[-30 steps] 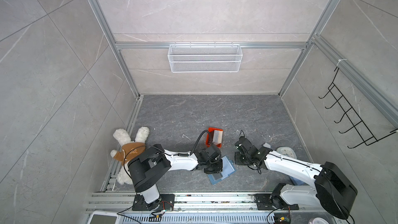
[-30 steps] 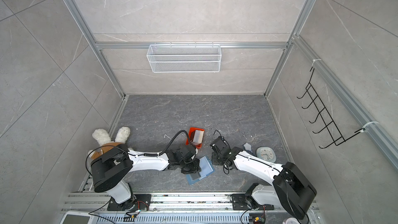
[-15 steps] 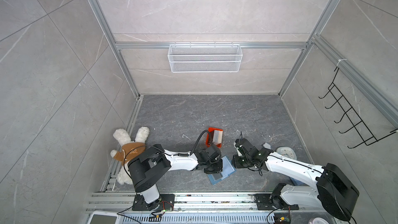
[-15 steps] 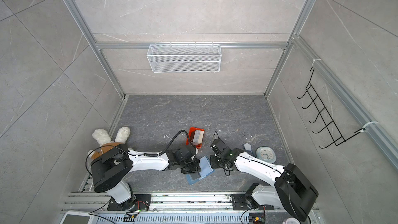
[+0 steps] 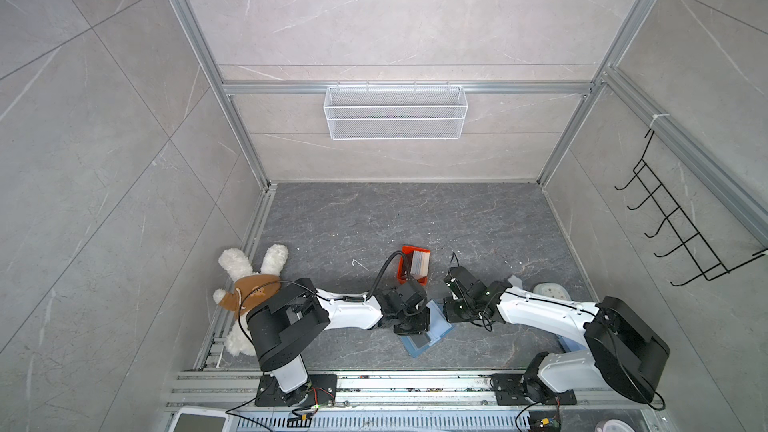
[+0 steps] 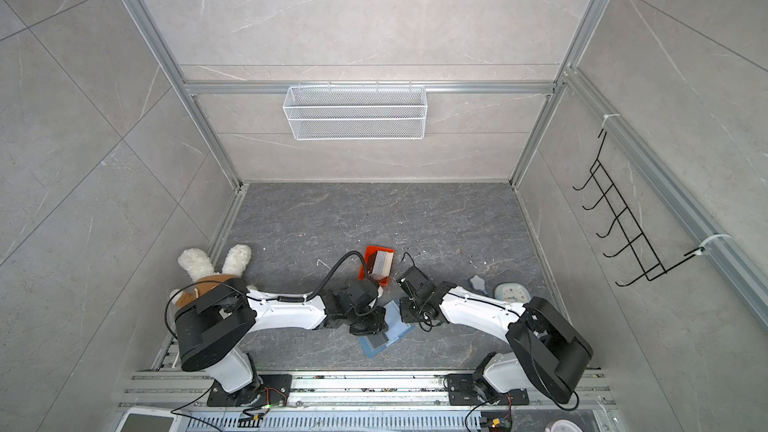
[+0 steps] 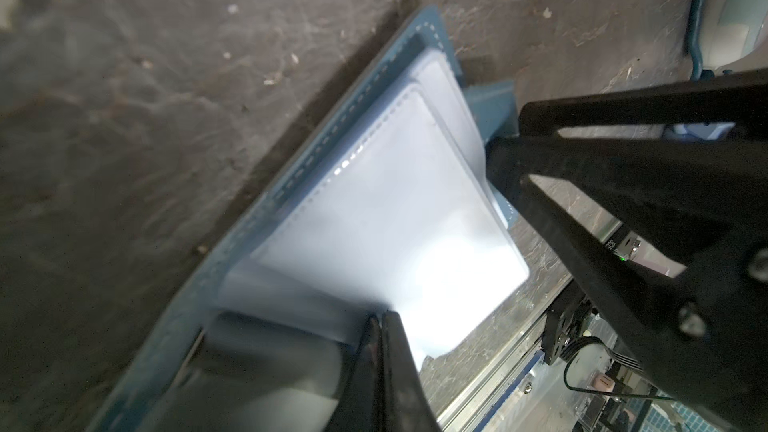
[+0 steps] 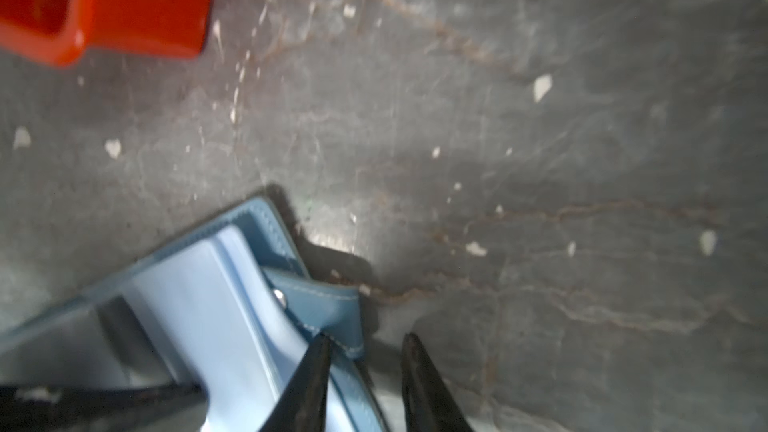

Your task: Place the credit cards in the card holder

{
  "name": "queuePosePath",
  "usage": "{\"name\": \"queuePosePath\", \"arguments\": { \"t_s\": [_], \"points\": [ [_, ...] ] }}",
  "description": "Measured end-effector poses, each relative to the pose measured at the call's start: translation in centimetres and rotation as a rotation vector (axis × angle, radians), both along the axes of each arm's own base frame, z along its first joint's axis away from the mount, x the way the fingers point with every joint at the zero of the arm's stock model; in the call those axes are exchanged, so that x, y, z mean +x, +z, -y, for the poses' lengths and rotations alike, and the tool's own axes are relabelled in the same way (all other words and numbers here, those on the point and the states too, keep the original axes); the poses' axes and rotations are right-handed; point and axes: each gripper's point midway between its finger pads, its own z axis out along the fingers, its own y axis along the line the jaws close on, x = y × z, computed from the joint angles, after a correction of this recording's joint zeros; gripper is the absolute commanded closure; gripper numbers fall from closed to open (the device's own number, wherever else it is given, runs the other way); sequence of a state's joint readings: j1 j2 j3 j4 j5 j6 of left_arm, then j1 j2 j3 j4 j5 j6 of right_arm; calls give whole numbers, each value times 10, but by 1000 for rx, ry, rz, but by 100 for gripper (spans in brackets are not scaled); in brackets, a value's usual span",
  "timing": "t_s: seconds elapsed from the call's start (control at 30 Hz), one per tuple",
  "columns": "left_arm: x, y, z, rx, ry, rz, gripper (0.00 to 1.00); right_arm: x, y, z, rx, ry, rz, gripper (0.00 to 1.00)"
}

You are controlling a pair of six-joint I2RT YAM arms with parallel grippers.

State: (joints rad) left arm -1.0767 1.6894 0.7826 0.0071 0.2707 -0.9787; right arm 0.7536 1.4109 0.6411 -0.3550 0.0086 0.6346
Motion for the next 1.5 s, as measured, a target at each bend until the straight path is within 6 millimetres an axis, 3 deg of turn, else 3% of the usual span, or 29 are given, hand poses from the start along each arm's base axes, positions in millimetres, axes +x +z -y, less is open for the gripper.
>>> {"name": "queuePosePath", "arguments": {
  "t_s": [0.3,0.5,0.77,1.0,1.1,1.27,1.5],
  "points": [
    [-3,0,0,-9,-15,12,96,17,0,2,-17,-66,52,70],
    [-4,1,0,-11,-18,12,96,25,2,22,-81,-132,85,70],
    [-7,2,-2,3,-34,13,94,28,33,35,-72,-168,167,70],
    [-7,14,-13,41,-54,16,86,23,67,26,49,-128,227,68],
    [8,36,-16,19,-38,46,83,20,73,20,88,-104,226,67],
    [53,76,-27,-43,34,116,79,26,81,7,117,-82,213,65],
    [111,82,-74,-33,173,130,79,62,97,-25,133,-92,220,56]
  ]
}}
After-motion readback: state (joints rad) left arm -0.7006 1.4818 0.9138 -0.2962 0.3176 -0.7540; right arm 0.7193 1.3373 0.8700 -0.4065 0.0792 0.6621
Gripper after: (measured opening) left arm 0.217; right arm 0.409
